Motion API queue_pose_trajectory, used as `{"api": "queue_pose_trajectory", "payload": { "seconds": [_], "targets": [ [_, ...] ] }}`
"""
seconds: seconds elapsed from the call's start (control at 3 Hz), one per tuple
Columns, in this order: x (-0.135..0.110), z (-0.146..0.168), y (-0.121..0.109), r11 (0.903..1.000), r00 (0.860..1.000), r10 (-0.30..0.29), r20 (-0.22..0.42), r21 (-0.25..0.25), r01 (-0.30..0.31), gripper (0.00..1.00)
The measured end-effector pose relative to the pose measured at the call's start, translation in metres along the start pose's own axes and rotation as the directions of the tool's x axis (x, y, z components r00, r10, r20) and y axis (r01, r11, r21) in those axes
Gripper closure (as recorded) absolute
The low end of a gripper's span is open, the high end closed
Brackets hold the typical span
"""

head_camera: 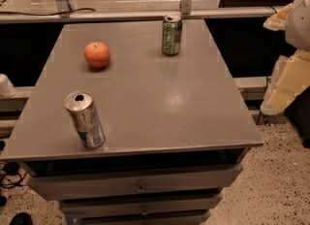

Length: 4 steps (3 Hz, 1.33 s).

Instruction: Pick redbull can

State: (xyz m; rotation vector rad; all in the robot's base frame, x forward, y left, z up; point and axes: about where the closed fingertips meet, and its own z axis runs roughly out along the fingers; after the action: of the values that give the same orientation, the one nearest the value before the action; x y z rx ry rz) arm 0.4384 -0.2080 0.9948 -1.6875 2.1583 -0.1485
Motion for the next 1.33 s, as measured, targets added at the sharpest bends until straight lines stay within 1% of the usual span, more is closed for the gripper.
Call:
{"api": "queue_pose_trajectory", "payload": {
  "seconds": [0.33,0.67,1.0,1.33],
  "targets": [
    [-0.012,0.009,0.007,1.0000,0.997,-0.003,0.075,0.001,0.002,0.00],
    [-0.041,0.025,0.014,0.9999,0.980,-0.004,0.200,-0.011,0.006,0.00],
    [-0.074,0.050,0.023,0.9990,0.940,0.014,0.341,-0.044,0.001,0.00],
    [-0.092,0.048,0.025,0.9987,0.913,0.031,0.406,-0.049,-0.012,0.00]
  ]
}}
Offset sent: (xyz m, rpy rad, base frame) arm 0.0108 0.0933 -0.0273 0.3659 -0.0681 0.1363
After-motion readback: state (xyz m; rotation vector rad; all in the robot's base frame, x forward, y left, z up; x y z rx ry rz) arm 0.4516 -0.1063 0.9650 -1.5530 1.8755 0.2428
